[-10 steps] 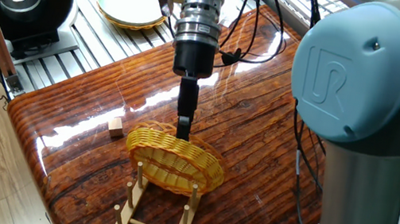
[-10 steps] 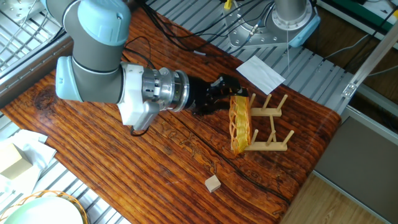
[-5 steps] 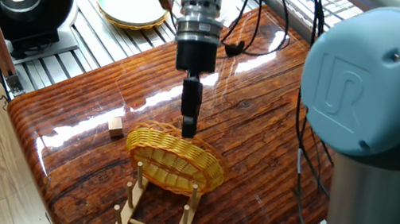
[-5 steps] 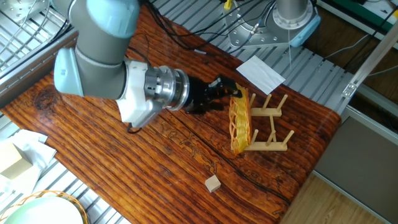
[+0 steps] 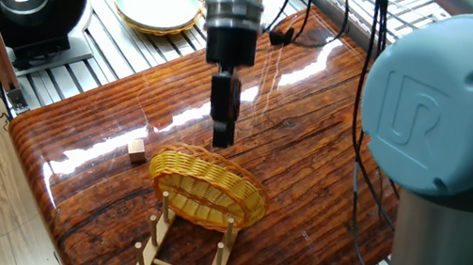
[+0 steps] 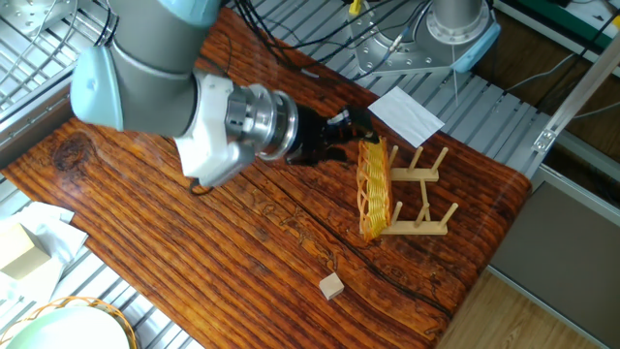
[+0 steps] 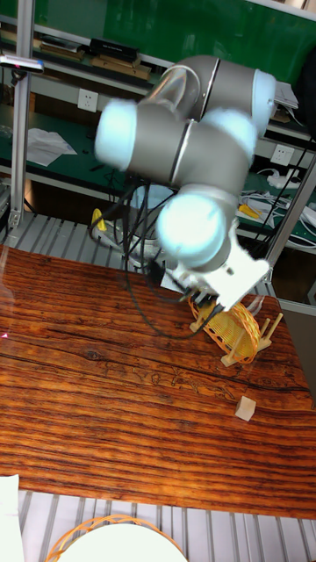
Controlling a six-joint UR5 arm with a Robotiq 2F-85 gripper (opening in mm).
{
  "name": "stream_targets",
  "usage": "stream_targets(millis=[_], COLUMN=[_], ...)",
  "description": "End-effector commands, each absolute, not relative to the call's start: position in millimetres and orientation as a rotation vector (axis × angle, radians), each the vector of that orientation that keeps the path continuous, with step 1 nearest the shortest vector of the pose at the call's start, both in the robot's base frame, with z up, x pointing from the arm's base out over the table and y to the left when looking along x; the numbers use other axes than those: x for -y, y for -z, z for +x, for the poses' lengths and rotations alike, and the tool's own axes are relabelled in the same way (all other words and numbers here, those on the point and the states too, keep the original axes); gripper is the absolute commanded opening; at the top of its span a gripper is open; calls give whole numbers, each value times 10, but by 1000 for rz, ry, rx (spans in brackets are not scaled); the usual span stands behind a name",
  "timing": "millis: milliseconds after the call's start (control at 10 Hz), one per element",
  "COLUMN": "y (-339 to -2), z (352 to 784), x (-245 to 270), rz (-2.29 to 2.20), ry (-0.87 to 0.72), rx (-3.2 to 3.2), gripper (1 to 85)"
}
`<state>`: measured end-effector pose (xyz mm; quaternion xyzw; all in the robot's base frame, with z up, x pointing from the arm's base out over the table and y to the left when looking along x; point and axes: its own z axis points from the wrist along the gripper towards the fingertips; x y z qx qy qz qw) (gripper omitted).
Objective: Put the dish on the dish rack
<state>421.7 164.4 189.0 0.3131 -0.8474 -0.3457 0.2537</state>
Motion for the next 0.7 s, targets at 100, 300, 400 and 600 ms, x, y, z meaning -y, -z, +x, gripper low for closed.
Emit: stream_targets(millis=[100,300,400,600], y=[-2118,-1886,-1763,-1645], z=[4448,4570,4661,4825], x=[-1631,-1214,-954,-541], rz=[706,702,638,570], ry=[724,457,267,45], rx=[2471,2553,2604,2662], gripper=[147,10,10,10])
